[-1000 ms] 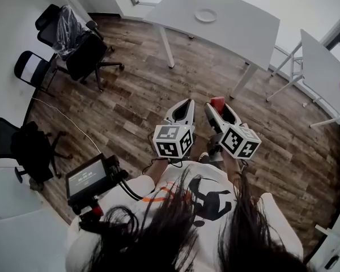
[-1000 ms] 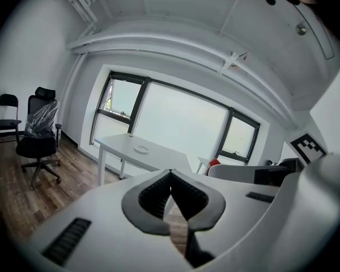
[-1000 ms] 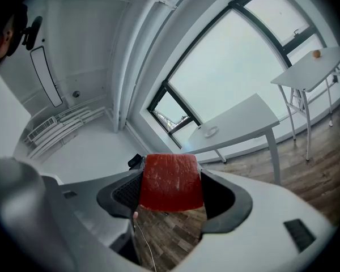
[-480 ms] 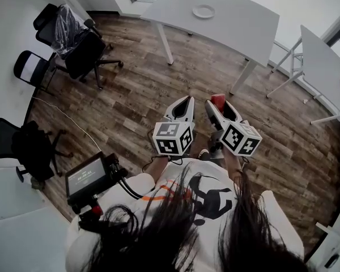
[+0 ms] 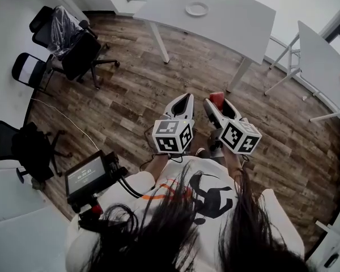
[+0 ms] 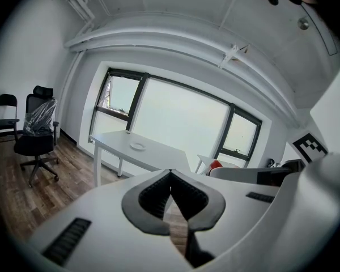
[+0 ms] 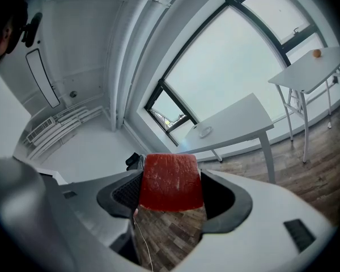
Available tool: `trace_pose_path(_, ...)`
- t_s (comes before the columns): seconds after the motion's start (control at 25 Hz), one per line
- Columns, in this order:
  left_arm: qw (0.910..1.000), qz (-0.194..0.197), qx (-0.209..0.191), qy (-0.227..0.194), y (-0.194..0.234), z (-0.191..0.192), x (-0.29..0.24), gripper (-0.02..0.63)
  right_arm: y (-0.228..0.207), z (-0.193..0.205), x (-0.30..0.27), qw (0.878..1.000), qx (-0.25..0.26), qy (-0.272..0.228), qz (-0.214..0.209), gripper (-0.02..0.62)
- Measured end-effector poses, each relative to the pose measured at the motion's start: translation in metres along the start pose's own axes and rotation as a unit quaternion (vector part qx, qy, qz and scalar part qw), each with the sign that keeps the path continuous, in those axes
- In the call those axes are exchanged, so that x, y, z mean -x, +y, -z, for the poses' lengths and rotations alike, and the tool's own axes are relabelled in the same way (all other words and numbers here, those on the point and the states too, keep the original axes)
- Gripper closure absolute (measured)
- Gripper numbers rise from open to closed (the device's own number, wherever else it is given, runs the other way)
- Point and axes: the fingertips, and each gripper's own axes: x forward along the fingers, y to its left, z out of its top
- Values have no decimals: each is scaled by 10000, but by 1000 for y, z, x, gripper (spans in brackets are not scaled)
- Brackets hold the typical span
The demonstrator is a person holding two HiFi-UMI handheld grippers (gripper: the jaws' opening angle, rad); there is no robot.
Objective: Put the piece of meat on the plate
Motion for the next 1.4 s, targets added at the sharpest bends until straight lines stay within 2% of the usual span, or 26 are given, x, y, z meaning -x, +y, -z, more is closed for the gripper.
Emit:
trace_pose_path(0.44,9997,-54,79,233,-7,19,-13,601,-26,-4,1,9998,-47,85,148,282)
trace_pose_path(0.8,9995,-47,165,262,25,4,-50,601,-30,-18,-43,9997,-125,149,173,281)
trace_pose_path(1.0,9996,55,130,230,58,-26,-89,601,-28,-38,-98,9995,-192,150,202,281)
trace_pose_path(1.24,9998,65,203,-9,119,-85,-124,601,-1,-68,-177,9997,-187,132,120,281)
trace_pose_path(1.4,9996,76,249,-97,154,-111,-142,601,9,-83,-220,9997,-163,140,120,281)
